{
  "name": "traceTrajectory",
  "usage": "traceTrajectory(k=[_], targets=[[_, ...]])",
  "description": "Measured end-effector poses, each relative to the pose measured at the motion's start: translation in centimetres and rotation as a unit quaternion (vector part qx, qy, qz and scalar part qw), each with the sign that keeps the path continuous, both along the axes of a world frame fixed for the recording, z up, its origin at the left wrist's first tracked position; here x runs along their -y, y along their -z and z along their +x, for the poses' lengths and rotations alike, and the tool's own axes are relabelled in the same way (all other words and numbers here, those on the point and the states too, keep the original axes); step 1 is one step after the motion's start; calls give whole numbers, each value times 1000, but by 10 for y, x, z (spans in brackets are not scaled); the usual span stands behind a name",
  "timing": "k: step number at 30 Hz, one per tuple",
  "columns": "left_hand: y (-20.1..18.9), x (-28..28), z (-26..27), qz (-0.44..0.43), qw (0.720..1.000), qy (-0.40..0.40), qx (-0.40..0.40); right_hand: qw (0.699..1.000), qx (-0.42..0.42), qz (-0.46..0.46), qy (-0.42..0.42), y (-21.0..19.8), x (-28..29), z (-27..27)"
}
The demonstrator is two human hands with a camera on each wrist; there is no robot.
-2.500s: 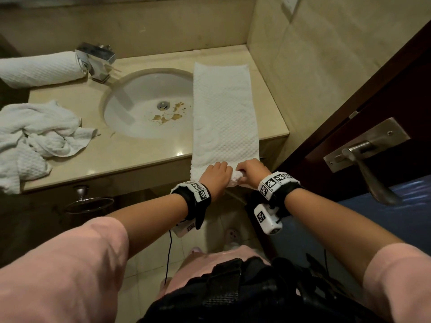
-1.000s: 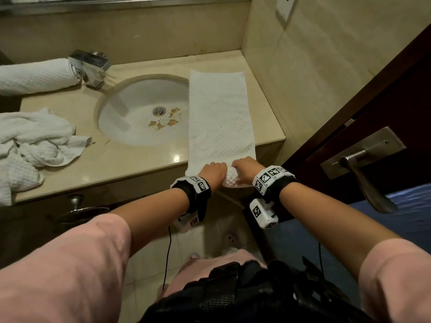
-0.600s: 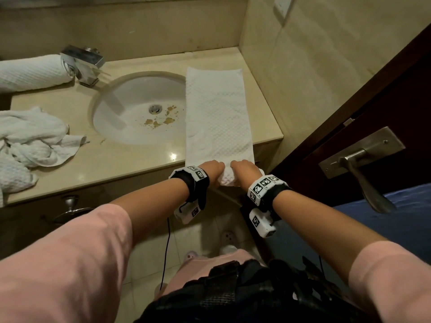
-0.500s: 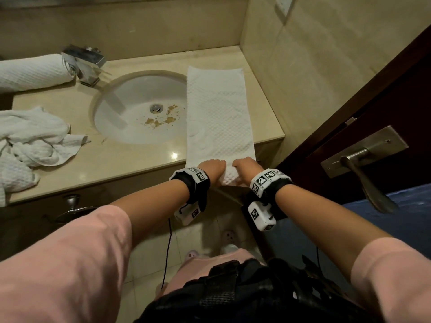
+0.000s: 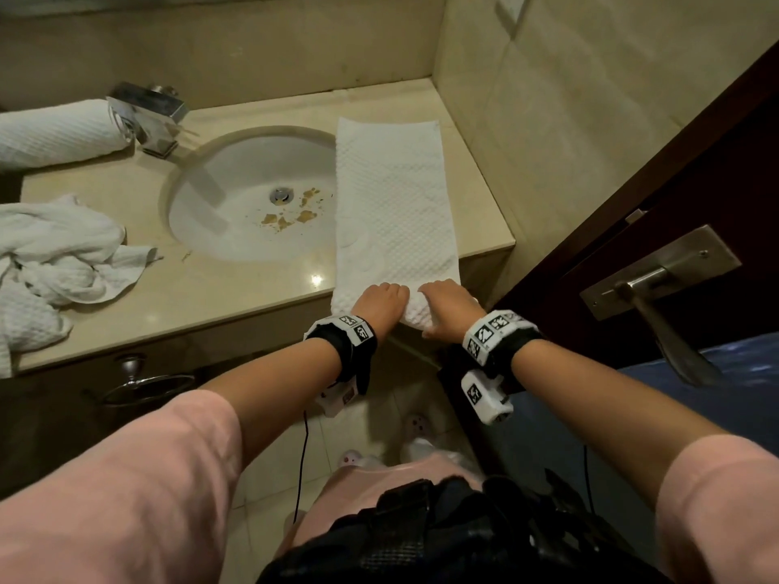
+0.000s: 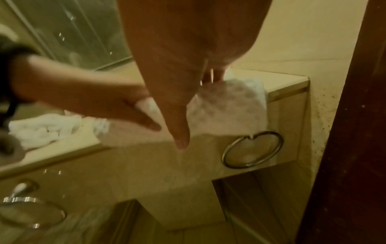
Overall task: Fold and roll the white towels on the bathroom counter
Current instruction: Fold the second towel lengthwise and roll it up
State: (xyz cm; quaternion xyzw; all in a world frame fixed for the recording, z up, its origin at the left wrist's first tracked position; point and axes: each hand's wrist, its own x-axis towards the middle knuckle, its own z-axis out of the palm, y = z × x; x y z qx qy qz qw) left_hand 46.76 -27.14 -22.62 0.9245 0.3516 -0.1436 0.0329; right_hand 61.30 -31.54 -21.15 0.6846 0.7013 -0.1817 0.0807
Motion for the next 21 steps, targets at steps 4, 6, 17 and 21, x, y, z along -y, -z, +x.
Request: traceTrajectory(k=[4, 6, 17, 21], targets=[[-5, -12, 1, -89, 995, -35, 28, 994, 22, 100, -41, 11, 28, -7], [-4, -16, 1, -127, 990, -47, 38, 987, 44, 153, -35, 16, 28, -13], [0, 9, -10, -2, 998, -50, 32, 999, 12, -30, 11, -12, -14, -5], [1, 9, -6, 50, 997, -41, 39, 999, -15, -47, 4, -14, -27, 3]])
